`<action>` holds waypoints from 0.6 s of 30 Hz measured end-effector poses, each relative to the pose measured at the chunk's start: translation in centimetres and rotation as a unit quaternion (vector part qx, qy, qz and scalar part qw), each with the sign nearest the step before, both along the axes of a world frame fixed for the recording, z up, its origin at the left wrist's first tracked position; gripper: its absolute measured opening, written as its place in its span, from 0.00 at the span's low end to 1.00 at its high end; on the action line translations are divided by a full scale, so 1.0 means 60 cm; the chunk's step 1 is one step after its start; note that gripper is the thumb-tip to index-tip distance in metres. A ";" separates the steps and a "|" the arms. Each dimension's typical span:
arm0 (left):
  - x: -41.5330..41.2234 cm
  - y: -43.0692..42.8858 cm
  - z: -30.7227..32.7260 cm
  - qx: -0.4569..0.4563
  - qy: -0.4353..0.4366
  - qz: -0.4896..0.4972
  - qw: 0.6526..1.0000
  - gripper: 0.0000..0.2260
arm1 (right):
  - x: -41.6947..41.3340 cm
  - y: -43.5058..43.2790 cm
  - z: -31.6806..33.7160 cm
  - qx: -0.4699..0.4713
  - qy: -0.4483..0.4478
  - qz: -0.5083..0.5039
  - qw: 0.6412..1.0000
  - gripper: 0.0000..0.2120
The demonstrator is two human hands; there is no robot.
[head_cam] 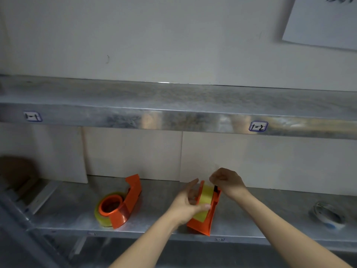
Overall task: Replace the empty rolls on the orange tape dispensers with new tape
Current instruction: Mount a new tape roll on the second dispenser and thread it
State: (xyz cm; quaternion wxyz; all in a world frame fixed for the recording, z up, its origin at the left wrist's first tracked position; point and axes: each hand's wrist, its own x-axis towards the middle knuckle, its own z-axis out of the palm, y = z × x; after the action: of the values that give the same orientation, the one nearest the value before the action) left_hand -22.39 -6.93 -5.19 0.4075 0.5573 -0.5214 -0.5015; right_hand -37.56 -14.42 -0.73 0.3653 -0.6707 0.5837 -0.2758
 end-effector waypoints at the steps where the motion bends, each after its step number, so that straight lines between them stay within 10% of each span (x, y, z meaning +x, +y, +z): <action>1: -0.001 0.003 -0.001 0.001 0.012 -0.003 1.000 0.38 | -0.002 0.002 0.003 0.006 -0.015 0.005 1.000 0.05; 8: -0.013 0.022 0.003 -0.011 0.023 -0.031 0.999 0.40 | -0.034 0.030 0.048 0.004 -0.156 0.016 0.988 0.17; 18: -0.037 0.048 0.010 -0.045 0.072 -0.053 0.995 0.41 | -0.070 0.033 0.042 -0.022 -0.044 -0.003 0.999 0.10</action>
State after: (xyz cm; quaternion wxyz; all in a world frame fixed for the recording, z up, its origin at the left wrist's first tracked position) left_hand -24.64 -4.06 -4.58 0.4414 0.4728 -0.5411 -0.5373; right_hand -41.79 -12.43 1.81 0.3750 -0.6639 0.5632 -0.3183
